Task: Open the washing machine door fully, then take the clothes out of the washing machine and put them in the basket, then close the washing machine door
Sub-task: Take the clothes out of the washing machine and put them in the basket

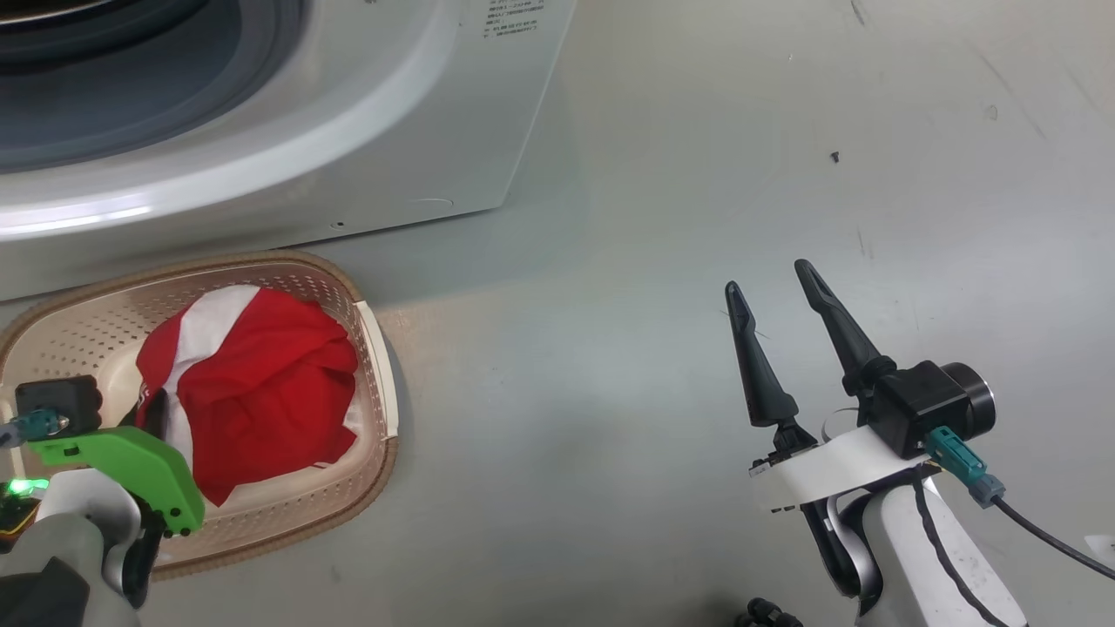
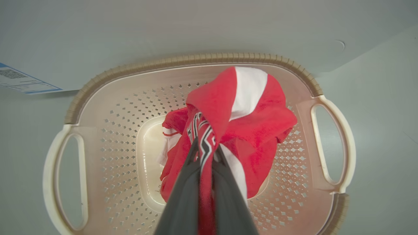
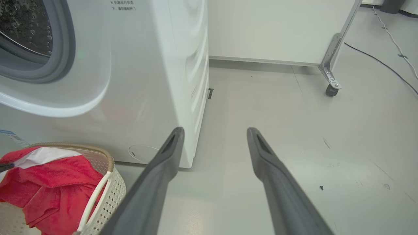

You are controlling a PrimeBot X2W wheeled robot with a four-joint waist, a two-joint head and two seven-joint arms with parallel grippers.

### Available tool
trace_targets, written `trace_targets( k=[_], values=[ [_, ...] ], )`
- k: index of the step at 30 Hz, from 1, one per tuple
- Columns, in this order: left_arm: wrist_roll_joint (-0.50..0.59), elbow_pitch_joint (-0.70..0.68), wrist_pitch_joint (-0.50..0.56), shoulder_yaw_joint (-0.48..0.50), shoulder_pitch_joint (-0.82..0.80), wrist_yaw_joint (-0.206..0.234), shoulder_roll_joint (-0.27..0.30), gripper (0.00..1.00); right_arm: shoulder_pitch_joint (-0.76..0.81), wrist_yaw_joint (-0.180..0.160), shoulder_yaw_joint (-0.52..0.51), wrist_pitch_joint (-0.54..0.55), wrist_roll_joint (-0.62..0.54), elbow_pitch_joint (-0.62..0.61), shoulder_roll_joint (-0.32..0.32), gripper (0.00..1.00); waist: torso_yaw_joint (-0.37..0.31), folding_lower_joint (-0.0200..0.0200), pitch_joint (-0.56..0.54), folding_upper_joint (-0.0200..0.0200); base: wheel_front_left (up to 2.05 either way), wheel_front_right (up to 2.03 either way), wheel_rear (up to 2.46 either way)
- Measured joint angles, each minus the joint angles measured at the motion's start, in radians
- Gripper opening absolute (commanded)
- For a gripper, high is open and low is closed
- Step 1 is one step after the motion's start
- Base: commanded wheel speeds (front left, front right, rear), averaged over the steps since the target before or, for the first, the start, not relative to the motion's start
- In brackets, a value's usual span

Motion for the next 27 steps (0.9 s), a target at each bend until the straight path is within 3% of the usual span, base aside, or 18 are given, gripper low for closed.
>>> trace_targets(
  k=[25,26,27],
  values=[
    [-0.066,0.227,-0.04,0.085,-0.086,0.023,-0.023,0.02,-0.024,-0.025,0.021,0.0,-0.001,0.003,0.001,1.0,-0.003,0.0,0.029,0.0,0.0,0.0,0.0],
    [-0.066,0.234,-0.042,0.085,-0.089,0.023,-0.024,0.38,-0.026,-0.025,0.021,0.0,-0.001,0.003,0.001,1.0,-0.002,0.0,0.029,0.0,0.0,0.0,0.0],
    [-0.066,0.243,-0.046,0.085,-0.093,0.023,-0.025,0.84,-0.029,-0.025,0.022,0.0,-0.001,0.004,0.001,1.0,-0.001,0.0,0.028,0.0,0.0,0.0,0.0]
  ],
)
